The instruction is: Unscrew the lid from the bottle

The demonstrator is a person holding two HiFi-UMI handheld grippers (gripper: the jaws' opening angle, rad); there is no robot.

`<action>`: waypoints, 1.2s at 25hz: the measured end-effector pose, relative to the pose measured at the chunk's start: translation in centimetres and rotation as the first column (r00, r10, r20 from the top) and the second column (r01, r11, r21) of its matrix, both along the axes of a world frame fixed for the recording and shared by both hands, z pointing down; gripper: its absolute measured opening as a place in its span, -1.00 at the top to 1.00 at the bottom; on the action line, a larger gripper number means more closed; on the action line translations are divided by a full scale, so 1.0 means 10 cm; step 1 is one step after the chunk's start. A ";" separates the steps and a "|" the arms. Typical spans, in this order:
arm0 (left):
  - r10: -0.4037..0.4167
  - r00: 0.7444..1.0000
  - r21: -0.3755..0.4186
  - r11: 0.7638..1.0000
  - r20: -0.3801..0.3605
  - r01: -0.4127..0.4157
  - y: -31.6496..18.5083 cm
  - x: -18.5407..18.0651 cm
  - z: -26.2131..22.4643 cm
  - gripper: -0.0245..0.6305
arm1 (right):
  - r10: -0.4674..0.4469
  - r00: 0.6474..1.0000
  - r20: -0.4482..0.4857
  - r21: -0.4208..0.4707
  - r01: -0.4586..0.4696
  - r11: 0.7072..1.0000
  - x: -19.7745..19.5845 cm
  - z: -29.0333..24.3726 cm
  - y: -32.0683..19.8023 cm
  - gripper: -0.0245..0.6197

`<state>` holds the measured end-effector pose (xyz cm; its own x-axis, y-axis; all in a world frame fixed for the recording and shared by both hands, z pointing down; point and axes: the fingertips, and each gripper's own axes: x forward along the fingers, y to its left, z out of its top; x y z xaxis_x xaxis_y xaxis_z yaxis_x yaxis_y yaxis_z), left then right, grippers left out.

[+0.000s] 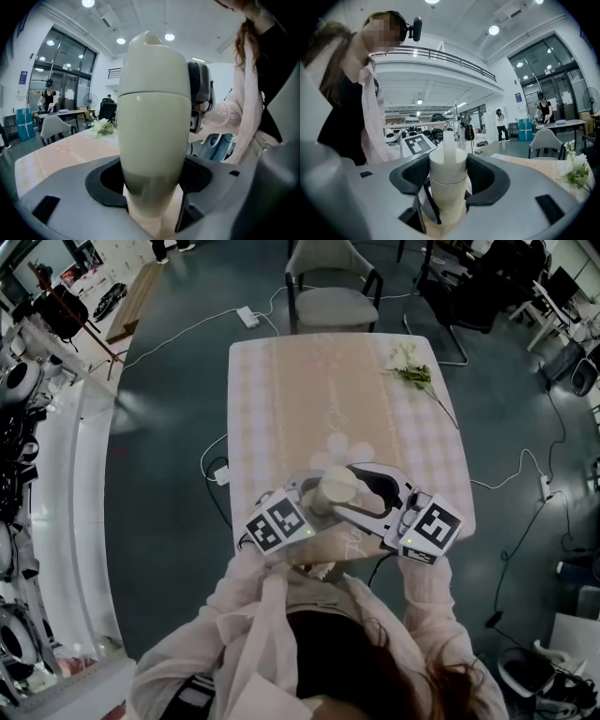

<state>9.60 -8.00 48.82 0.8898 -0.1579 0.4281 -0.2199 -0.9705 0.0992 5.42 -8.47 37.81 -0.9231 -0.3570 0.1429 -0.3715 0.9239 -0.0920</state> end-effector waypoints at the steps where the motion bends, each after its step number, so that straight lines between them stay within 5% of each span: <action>1: 0.021 1.000 -0.003 1.000 -0.002 -0.021 0.03 0.01 0.00 -0.04 | -0.018 1.000 0.003 -0.002 0.018 1.000 0.01 0.00 0.02 0.09; 14: 0.246 0.968 -0.052 0.967 -0.045 -0.248 0.33 0.09 0.00 -0.04 | -0.197 0.979 0.054 -0.015 0.198 0.980 0.06 0.01 0.20 0.09; 22: 0.123 0.992 -0.043 0.991 -0.041 -0.124 0.11 0.07 0.00 -0.04 | -0.053 0.989 0.135 -0.005 0.054 0.999 0.14 -0.08 -0.01 0.02; 30: -0.053 0.999 0.010 0.999 -0.010 0.053 -0.16 0.03 -0.01 -0.04 | 0.149 0.949 0.276 -0.018 -0.150 0.989 0.22 -0.29 -0.17 -0.11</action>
<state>9.88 -9.58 48.73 0.8841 -0.2095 0.4177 -0.2704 -0.9584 0.0918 7.58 -10.18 34.90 -0.8625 -0.4938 -0.1112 -0.4657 0.8602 -0.2079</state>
